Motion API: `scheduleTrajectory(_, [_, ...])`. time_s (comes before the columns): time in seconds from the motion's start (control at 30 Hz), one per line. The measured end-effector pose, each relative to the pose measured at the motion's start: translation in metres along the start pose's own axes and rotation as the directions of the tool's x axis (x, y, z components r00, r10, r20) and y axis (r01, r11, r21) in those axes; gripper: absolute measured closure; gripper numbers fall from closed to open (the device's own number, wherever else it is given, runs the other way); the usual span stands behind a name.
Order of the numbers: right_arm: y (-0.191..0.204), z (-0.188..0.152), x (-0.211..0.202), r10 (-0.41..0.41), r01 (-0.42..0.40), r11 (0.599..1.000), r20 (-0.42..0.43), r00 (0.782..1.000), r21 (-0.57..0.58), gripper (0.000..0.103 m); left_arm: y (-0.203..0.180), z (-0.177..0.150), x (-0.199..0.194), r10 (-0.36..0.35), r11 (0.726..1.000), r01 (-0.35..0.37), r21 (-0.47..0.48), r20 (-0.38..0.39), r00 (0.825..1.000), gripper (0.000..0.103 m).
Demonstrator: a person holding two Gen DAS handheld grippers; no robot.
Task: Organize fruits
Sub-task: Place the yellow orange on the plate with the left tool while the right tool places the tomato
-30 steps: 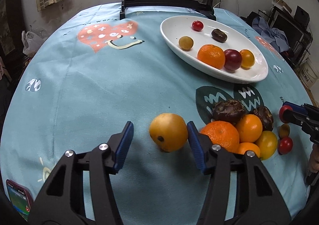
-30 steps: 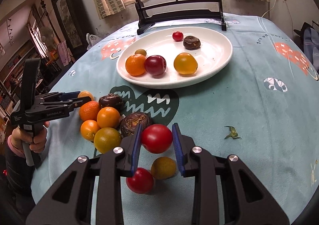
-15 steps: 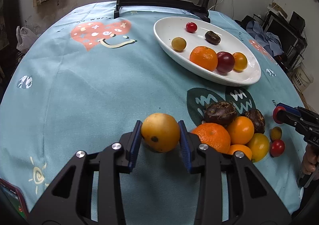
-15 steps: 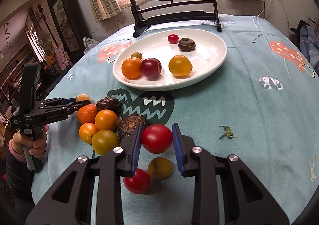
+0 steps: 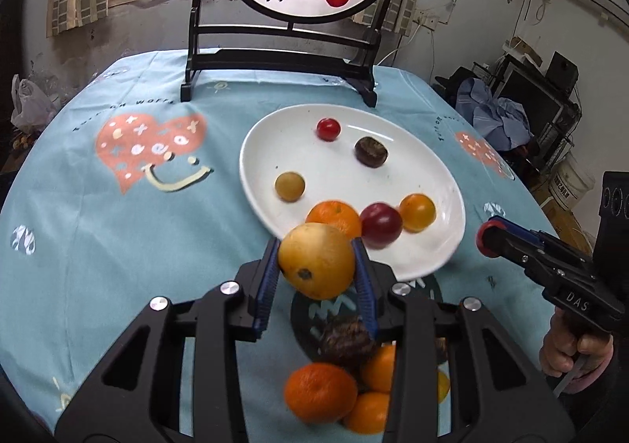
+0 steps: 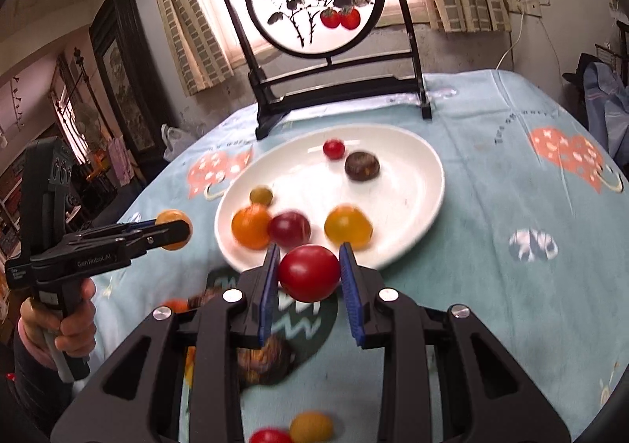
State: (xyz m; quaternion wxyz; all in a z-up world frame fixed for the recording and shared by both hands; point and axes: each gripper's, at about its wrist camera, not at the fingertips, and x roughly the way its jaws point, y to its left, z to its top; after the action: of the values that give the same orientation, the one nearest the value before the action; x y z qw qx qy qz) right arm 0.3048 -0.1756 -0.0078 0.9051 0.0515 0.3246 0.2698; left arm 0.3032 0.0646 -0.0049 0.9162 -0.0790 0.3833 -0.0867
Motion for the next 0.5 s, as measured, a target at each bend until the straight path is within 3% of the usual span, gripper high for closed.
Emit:
scheduleTrajectory(0.37, [-0.002, 0.024, 0.052, -0.009, 0.008, 1.000, -0.034, 0.999, -0.021, 0.071, -0.008, 0.035, 0.058, 0.051, 0.999, -0.050, 0.020, -0.039, 0.998, 0.066])
scheduleTrajectory(0.43, [-0.003, 0.023, 0.054, -0.003, 0.003, 1.000, -0.045, 0.999, -0.011, 0.066, -0.006, 0.035, 0.058, 0.066, 0.998, -0.065, 0.013, -0.027, 0.997, 0.053])
scheduleTrajectory(0.47, [-0.004, 0.023, 0.052, 0.000, 0.000, 1.000, -0.046, 0.999, 0.002, 0.062, -0.006, 0.036, 0.054, 0.074, 0.997, -0.074, 0.005, -0.013, 0.997, 0.033])
scheduleTrajectory(0.5, [-0.004, 0.022, 0.049, 0.006, -0.006, 1.000, -0.044, 0.999, 0.008, 0.062, -0.006, 0.036, 0.048, 0.078, 0.997, -0.078, -0.001, 0.006, 0.997, 0.026])
